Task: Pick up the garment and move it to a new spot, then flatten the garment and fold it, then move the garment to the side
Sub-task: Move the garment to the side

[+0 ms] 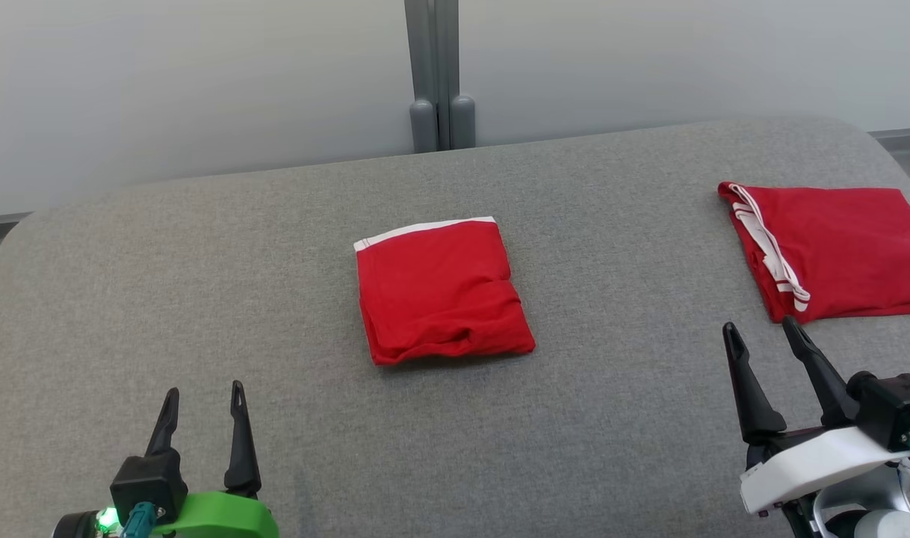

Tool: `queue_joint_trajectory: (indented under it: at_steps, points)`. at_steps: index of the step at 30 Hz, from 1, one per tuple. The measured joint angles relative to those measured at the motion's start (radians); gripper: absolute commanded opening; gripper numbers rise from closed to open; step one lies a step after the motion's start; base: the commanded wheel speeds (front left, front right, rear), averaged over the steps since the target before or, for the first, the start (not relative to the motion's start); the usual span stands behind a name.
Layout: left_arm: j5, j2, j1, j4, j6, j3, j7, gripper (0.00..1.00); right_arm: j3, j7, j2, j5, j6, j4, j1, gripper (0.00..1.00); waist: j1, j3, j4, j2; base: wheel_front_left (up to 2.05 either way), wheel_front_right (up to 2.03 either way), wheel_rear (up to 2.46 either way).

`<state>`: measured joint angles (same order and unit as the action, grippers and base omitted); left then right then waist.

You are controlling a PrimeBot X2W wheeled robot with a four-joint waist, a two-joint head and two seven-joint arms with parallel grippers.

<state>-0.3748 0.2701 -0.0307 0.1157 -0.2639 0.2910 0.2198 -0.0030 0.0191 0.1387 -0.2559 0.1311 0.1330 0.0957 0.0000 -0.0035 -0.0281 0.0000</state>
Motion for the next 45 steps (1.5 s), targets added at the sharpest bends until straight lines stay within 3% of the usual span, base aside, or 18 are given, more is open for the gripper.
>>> queue_joint_trajectory:
  at_steps: [13,23,33,40,43,45]
  points:
    - [0.011,-0.013,0.093,-0.022,0.006,0.020,0.016,1.00,-0.047,-0.004,0.030,-0.005,0.000,0.002,-0.020,1.00,0.0000,0.049,0.038,0.0000,0.00,0.00,0.00]
    - [0.064,-0.130,0.304,-0.029,0.034,0.061,0.039,1.00,-0.008,-0.008,0.139,-0.052,0.000,-0.072,-0.245,1.00,0.0000,0.216,0.131,0.0000,0.00,0.00,0.00]
    - [0.107,-0.191,0.345,-0.040,0.072,0.037,0.041,1.00,0.227,0.008,0.154,-0.137,0.000,-0.396,-0.486,1.00,0.0002,0.367,0.260,0.0000,0.00,0.00,0.00]
    - [0.133,-0.203,0.346,-0.021,0.097,0.016,0.041,1.00,0.347,0.006,0.136,-0.220,0.000,-0.592,-0.586,1.00,0.0001,0.406,0.295,0.0000,0.00,0.00,0.00]
    - [0.142,-0.205,0.347,-0.019,0.102,0.004,0.041,1.00,0.370,0.006,0.137,-0.242,0.001,-0.627,-0.609,0.05,0.0001,0.402,0.287,0.0000,0.00,0.00,0.00]
    - [0.148,-0.207,0.347,-0.018,0.106,-0.003,0.041,1.00,0.380,0.011,0.135,-0.252,0.001,-0.640,-0.617,0.00,0.0001,0.398,0.280,0.0000,0.00,0.00,0.00]
